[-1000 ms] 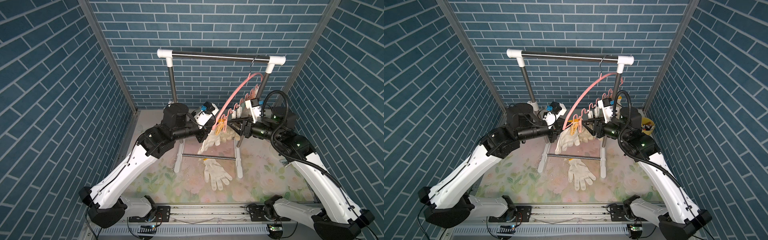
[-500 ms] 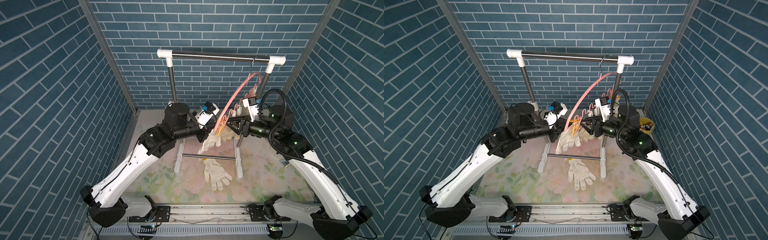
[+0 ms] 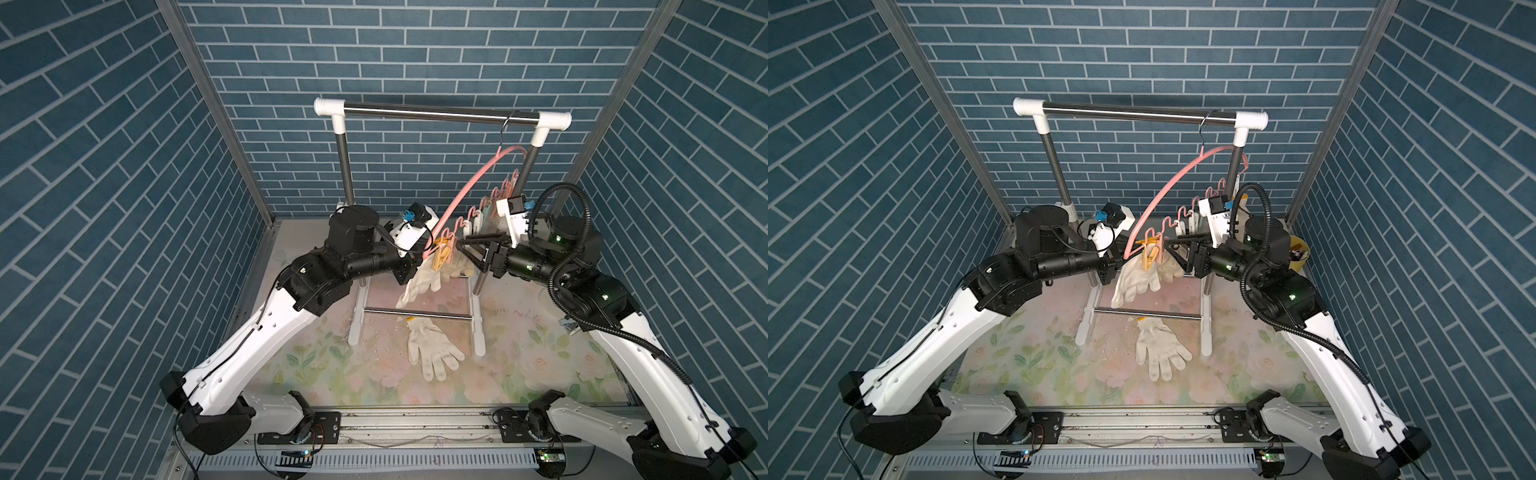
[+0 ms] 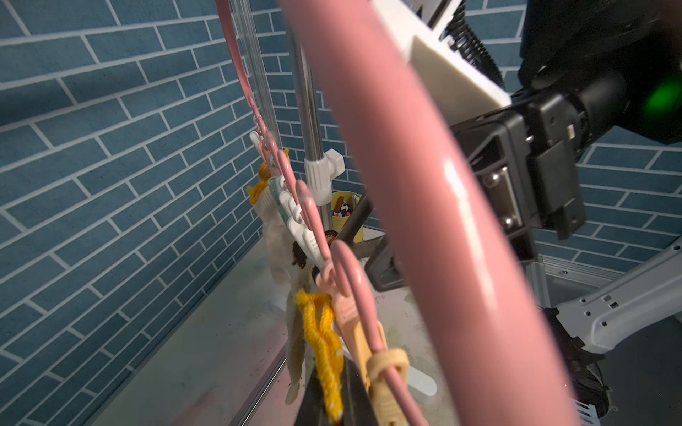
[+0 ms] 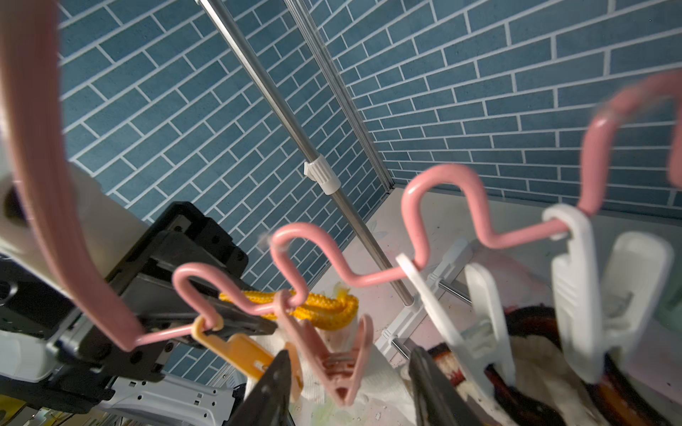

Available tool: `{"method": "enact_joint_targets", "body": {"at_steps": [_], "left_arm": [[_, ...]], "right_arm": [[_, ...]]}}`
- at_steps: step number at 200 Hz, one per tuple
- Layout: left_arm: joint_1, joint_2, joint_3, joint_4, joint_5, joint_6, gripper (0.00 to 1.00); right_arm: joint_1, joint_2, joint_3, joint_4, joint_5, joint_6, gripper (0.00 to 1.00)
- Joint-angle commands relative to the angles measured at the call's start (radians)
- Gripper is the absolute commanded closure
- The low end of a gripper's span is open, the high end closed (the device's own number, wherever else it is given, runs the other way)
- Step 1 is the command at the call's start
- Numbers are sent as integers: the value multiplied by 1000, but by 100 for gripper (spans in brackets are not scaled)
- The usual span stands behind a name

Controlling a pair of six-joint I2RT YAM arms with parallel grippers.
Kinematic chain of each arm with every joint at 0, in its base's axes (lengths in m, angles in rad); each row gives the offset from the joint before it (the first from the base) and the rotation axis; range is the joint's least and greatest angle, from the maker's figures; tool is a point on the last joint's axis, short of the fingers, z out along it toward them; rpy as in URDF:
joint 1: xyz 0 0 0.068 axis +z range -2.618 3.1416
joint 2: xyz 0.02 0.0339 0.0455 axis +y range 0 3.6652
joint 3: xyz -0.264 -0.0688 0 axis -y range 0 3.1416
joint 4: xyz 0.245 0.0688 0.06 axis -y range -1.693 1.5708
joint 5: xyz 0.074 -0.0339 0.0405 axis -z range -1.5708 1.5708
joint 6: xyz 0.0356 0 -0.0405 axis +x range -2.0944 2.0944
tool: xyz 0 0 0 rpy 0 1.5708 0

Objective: Clip the gloves onto a hanger to dry
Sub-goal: Open the clamp at the hanger.

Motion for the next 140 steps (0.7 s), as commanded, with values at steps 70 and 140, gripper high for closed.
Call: {"method": "enact_joint_targets", "body": {"at_steps": [70, 140], "left_arm": [[6, 3, 34, 30, 8, -14, 100], [6, 8, 40, 31, 8, -15, 100]], "right_arm": [[5, 15, -23, 22, -86, 7, 48], [18, 77, 8, 49, -110, -9, 46]]}}
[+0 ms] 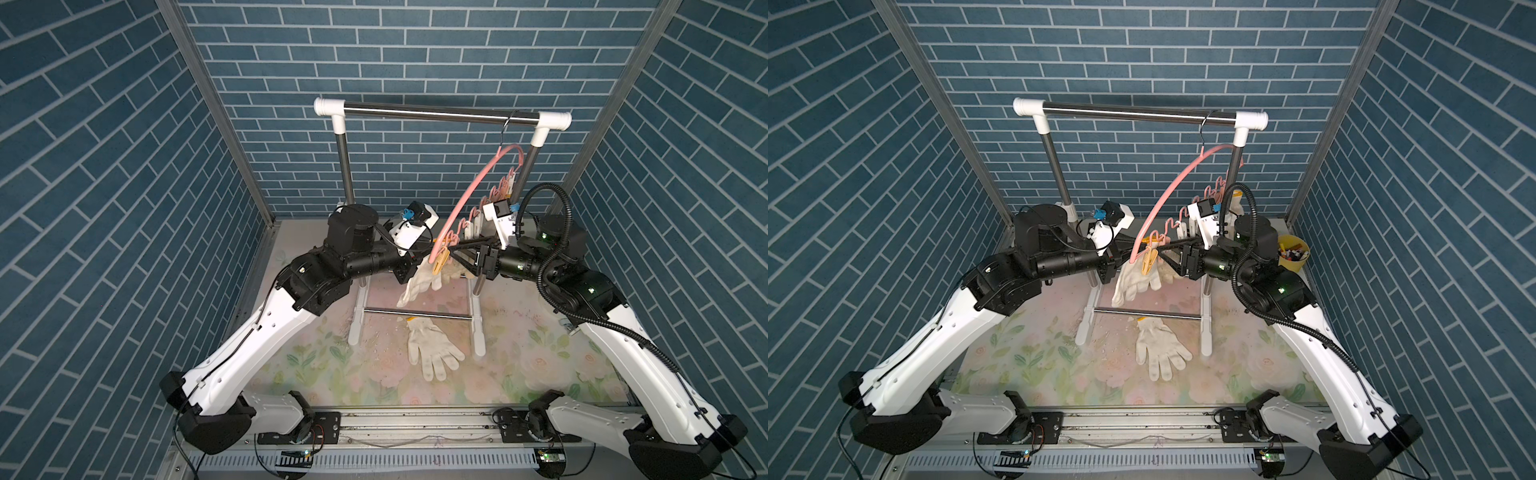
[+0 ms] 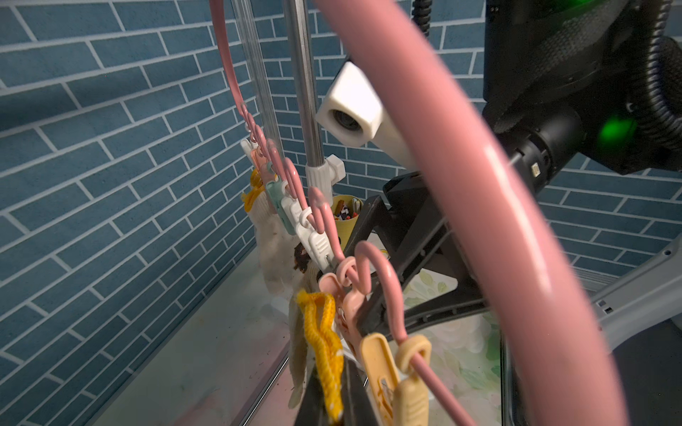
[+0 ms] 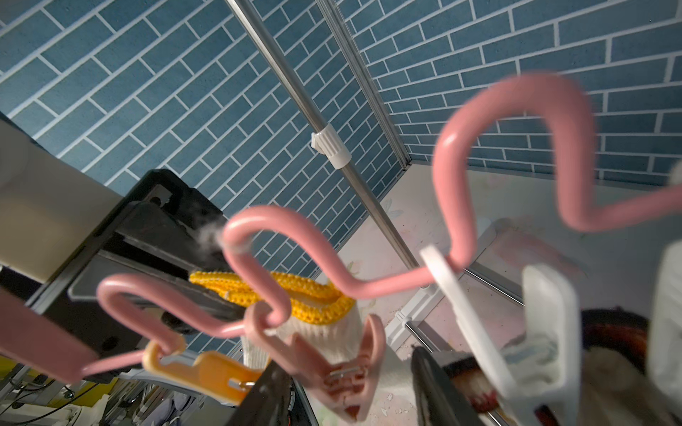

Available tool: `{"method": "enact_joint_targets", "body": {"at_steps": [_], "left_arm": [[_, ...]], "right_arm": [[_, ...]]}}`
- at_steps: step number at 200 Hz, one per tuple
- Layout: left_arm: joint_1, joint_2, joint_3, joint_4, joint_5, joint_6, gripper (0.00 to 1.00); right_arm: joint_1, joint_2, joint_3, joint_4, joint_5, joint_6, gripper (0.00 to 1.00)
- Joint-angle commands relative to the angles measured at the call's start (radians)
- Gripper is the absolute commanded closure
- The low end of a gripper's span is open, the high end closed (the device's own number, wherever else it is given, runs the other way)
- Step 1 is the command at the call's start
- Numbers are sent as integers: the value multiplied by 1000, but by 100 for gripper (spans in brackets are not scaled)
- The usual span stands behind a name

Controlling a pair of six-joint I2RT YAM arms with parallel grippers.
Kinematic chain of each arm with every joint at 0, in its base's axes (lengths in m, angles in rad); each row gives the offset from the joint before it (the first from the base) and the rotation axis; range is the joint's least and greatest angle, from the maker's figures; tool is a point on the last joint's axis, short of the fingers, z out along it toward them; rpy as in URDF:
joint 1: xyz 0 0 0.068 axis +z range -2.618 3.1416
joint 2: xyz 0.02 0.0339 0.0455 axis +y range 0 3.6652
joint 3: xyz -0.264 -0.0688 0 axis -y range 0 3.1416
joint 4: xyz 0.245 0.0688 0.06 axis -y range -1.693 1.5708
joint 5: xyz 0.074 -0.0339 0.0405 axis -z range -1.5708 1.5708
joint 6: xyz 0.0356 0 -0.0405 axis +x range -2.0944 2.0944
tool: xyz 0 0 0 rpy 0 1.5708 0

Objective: Clip the gloves onto a hanger to dry
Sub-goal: Open the clamp at the hanger.

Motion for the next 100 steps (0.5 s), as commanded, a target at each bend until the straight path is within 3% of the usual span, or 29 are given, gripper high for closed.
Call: {"method": "enact_joint_targets", "body": {"at_steps": [1, 100], "left_arm": [[6, 7, 29, 28, 8, -5, 100], [6, 7, 27, 28, 6, -6, 100]], "right_arm": [[6, 11, 26, 34, -20, -10, 46], [7, 54, 72, 57, 0, -52, 45]]}}
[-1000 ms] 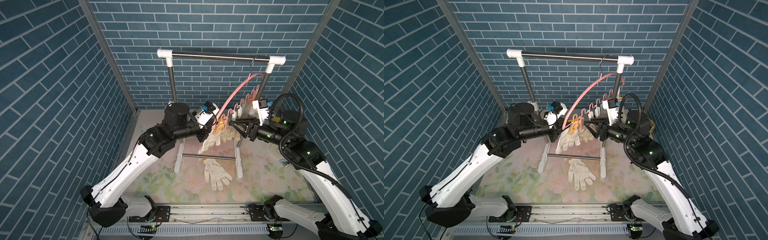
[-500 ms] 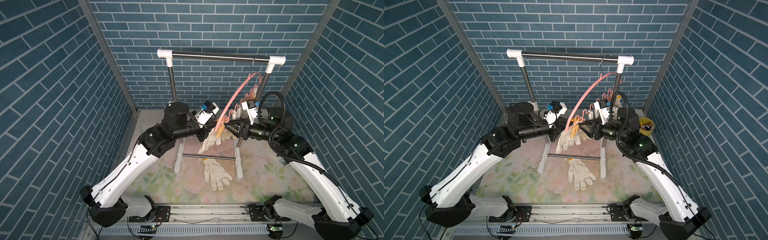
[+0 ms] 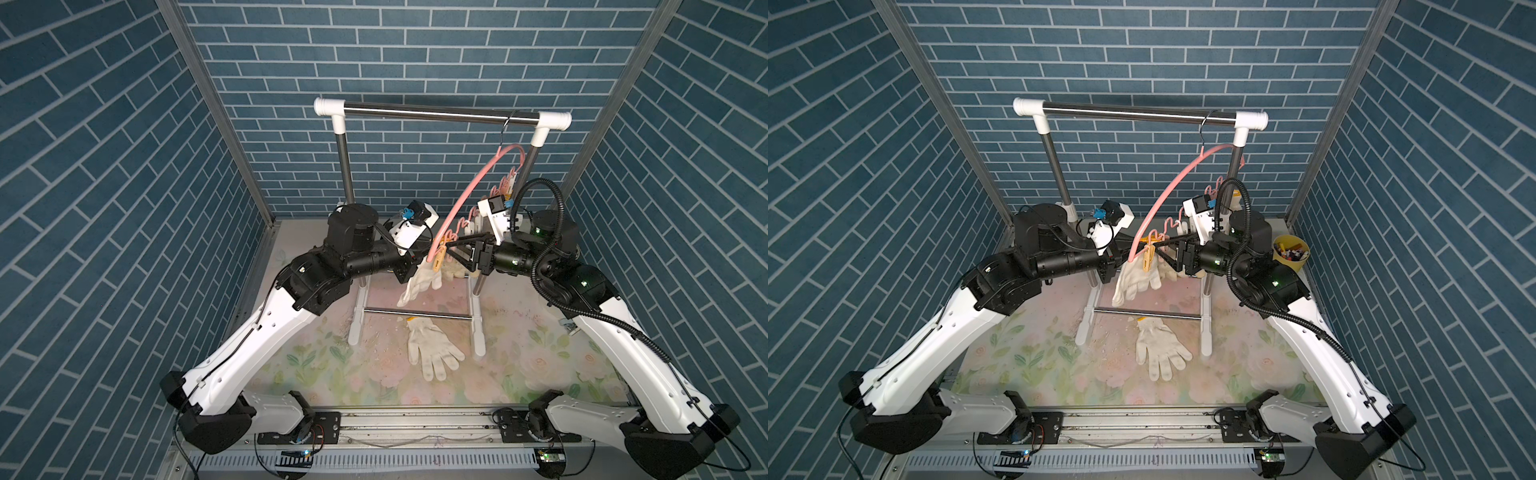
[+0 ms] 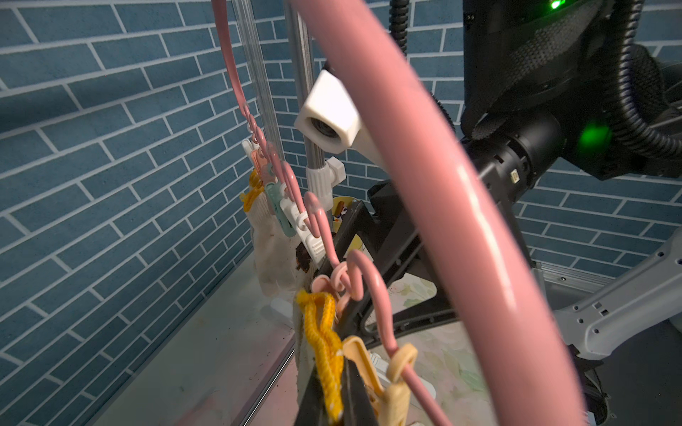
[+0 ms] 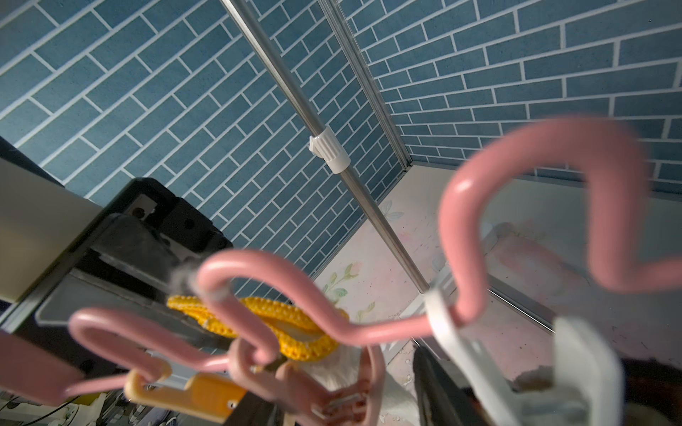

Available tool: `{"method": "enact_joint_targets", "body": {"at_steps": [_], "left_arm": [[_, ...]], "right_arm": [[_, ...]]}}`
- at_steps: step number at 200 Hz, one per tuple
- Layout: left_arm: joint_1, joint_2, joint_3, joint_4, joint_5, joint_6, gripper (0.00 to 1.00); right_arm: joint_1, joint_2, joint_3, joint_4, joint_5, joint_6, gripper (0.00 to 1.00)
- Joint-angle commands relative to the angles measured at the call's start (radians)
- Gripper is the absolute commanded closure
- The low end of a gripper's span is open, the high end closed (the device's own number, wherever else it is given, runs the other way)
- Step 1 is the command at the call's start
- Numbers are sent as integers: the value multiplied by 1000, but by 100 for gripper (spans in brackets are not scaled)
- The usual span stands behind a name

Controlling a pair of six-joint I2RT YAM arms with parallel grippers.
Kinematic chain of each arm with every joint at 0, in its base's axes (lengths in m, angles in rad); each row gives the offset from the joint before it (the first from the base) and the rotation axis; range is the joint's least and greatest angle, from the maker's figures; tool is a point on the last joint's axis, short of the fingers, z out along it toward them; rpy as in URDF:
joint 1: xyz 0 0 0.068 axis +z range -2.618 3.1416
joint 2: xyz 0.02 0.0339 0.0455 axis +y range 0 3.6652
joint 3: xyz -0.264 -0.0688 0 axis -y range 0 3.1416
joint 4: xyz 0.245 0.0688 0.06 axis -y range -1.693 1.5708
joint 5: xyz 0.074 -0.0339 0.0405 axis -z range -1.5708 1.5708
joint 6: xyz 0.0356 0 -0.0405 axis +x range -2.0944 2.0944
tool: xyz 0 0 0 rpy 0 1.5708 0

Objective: Clip the gloves onto a hanger to dry
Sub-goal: Open the clamp at the hanger.

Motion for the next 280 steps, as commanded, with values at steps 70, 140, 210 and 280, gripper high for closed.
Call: {"method": "enact_joint_targets", "body": {"at_steps": [70, 140, 210, 280], "left_arm": [[7, 4, 18, 27, 4, -4, 100], [6, 0, 16, 27, 6, -7, 100], [6, -6, 15, 23, 3, -9, 100], [6, -8, 5, 21, -4, -4, 100]], "right_arm": [[5, 34, 48, 63, -17, -38, 47], [5, 41, 47, 85, -26, -39, 51], [4, 43, 54, 81, -28, -47, 58], [5, 35, 56, 70, -19, -59, 72]]}}
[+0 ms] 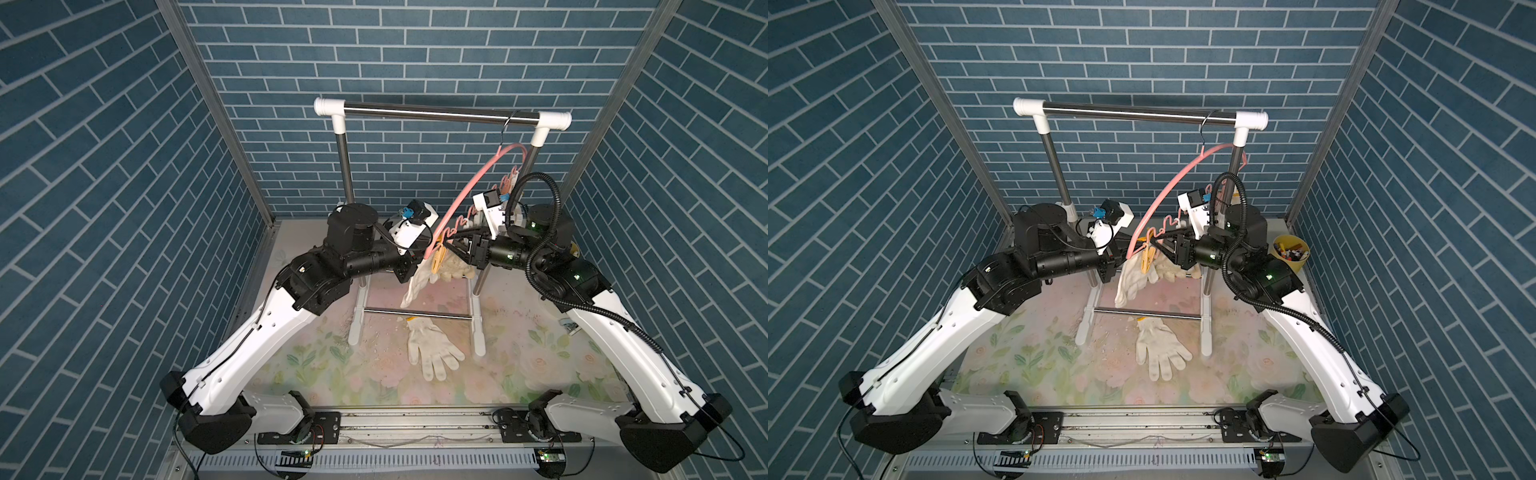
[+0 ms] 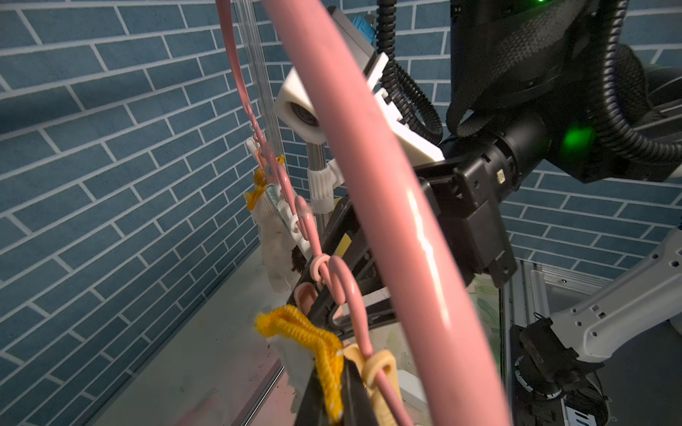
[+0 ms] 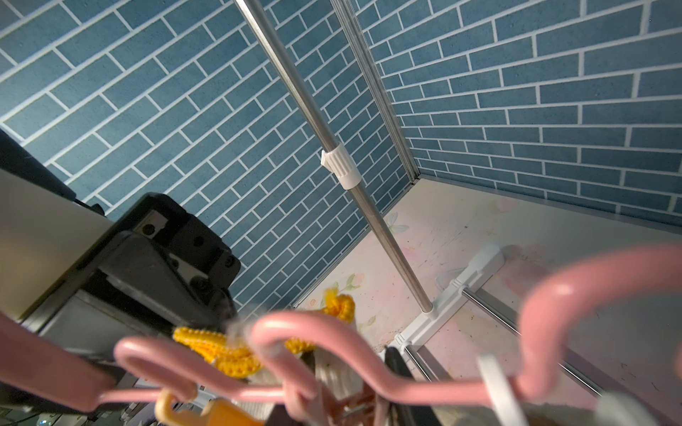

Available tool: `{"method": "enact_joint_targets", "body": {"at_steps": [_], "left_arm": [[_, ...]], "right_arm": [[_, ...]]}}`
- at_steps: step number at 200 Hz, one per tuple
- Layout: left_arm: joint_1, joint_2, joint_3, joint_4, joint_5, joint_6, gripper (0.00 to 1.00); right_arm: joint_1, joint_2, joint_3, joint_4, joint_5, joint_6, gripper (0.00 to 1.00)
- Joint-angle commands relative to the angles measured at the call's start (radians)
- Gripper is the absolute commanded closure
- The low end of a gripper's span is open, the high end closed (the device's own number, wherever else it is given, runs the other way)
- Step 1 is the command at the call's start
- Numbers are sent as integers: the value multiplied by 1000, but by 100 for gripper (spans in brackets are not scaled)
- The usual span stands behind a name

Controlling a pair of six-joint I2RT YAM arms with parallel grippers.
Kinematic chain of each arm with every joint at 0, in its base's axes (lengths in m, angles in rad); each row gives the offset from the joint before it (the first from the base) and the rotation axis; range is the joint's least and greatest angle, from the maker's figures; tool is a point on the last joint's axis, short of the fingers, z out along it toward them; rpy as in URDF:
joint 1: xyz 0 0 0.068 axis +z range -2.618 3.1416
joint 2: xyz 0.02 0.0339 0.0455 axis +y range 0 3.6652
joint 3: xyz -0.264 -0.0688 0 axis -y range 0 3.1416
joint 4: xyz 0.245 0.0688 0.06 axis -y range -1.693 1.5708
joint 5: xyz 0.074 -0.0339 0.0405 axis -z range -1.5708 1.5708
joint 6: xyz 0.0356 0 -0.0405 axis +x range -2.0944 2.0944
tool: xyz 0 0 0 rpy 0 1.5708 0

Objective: Clip the gloves onto a hanger to dry
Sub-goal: Open the clamp at the hanger.

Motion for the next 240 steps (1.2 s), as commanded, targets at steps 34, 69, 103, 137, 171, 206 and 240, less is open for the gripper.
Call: {"method": "enact_joint_targets", "body": {"at_steps": [34, 69, 103, 137, 171, 206, 240], "left_arm": [[5, -18, -30, 16, 0, 3, 100], [5, -20, -99, 16, 52, 22, 100], [5, 4, -148, 19, 141, 69, 100], [6, 8, -170, 68, 219, 122, 100], [6, 7, -215, 135, 273, 178, 100], [54, 14, -258, 172, 295, 222, 100], [100, -50, -402, 330, 365, 331, 96]], "right_arm": [[3, -16, 29, 5, 8, -45, 81], [3, -29, 37, -25, 18, -69, 87], [3, -38, 44, -45, 21, -87, 91], [3, -40, 51, -60, 19, -105, 91], [3, -44, 48, -62, 16, -111, 91], [2, -54, 50, -66, 16, -120, 91], [1, -56, 46, -74, 13, -130, 91]]}}
